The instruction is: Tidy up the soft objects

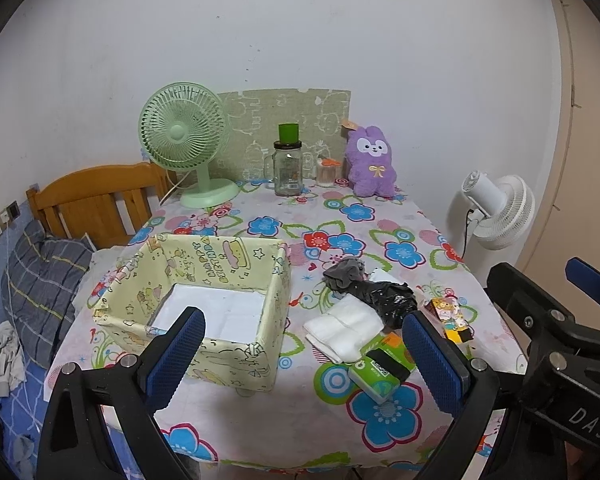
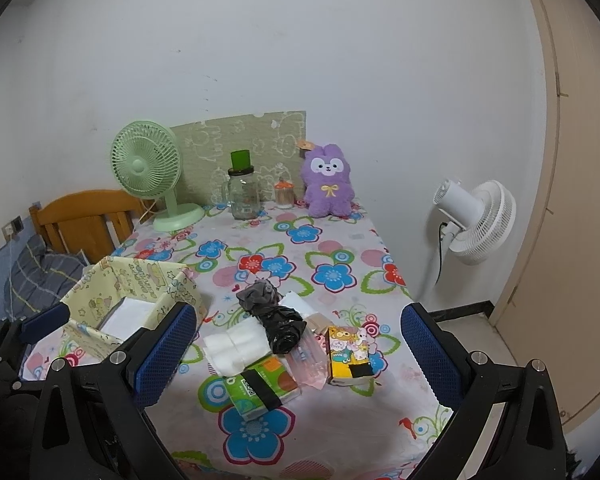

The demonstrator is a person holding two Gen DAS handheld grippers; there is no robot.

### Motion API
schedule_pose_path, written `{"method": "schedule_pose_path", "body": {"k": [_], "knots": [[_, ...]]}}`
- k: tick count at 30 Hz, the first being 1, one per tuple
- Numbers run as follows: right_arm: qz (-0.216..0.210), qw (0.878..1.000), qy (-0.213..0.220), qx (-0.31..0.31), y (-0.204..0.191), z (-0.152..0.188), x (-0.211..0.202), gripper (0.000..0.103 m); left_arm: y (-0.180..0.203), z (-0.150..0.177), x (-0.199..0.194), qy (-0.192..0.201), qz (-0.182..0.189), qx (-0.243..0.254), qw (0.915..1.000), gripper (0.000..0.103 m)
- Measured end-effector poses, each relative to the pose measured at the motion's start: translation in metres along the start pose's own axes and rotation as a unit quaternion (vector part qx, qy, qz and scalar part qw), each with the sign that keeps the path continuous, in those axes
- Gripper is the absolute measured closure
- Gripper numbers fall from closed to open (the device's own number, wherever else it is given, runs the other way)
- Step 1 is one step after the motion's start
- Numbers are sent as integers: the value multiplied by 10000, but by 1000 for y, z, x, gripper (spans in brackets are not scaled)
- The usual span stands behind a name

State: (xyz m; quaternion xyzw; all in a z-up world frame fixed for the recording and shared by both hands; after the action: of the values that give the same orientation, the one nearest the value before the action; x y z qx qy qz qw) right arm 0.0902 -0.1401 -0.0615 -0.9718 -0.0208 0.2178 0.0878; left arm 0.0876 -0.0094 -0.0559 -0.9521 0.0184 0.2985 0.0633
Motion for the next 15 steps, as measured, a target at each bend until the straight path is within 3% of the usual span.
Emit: {"method": "schedule_pose_path", "body": {"k": [6, 15], "knots": [[-107, 9997, -19, 217, 1, 0, 0, 0, 4, 1, 2, -14, 47, -6, 10000, 3], [-50, 10000, -7, 37, 10, 4, 10, 1, 17, 5, 12, -35, 174, 45, 9998, 7]]}}
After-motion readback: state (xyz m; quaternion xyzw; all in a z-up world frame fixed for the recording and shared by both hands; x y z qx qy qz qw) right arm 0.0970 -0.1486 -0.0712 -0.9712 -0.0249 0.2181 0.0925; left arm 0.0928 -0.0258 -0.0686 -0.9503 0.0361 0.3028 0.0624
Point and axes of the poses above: each gripper's, at about its wrist camera, not at the fingertips, and x roughly the way its jaws point, y to its right, z to its underside, the point moved 10 cm from there along x, roughly the way its jaws point, and after that the axes turned 8 degrees about x, right-handed, at the moved point
